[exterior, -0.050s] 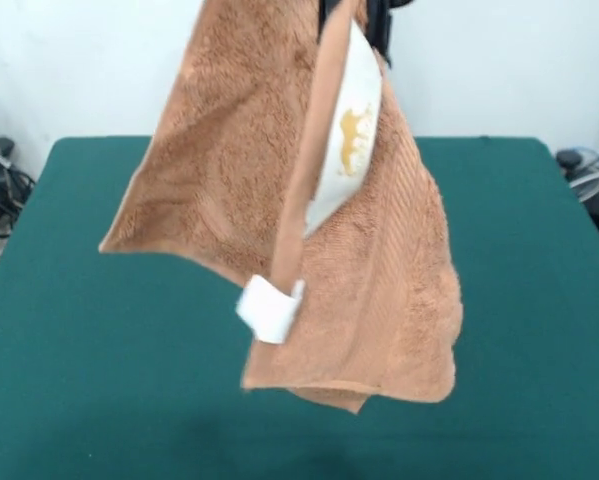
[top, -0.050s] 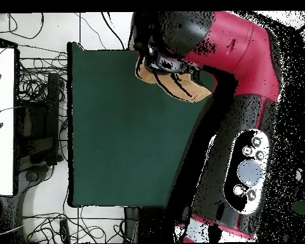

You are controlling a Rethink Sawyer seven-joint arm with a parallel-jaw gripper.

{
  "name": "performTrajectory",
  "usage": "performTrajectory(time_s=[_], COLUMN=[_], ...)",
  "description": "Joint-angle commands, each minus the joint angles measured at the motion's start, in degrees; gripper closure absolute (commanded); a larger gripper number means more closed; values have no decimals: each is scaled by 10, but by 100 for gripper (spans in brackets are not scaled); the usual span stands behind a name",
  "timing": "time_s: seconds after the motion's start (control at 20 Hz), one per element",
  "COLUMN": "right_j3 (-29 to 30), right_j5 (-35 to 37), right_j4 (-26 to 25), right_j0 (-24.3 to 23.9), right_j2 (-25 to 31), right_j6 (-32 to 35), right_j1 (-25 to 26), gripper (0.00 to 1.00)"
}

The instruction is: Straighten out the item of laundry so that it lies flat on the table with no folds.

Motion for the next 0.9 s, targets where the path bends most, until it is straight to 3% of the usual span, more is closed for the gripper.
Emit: performTrajectory(time_s=[0.05,0.25,0.4,0.6,0.75,0.9], right_j3=[118,41,22,125,209,260], right_j5=[-160,-146,-158,-307,-420,-488], right_j4=[-16,-46,-63,-114,-163,-193], right_j0=[-16,-17,-17,-1,23,34], right_j2=[49,48,44,26,2,-12], right_j6=[20,-11,-28,-10,40,78], right_j1=[-39,-1,8,-52,-99,-125], gripper=[100,100,100,100,100,100])
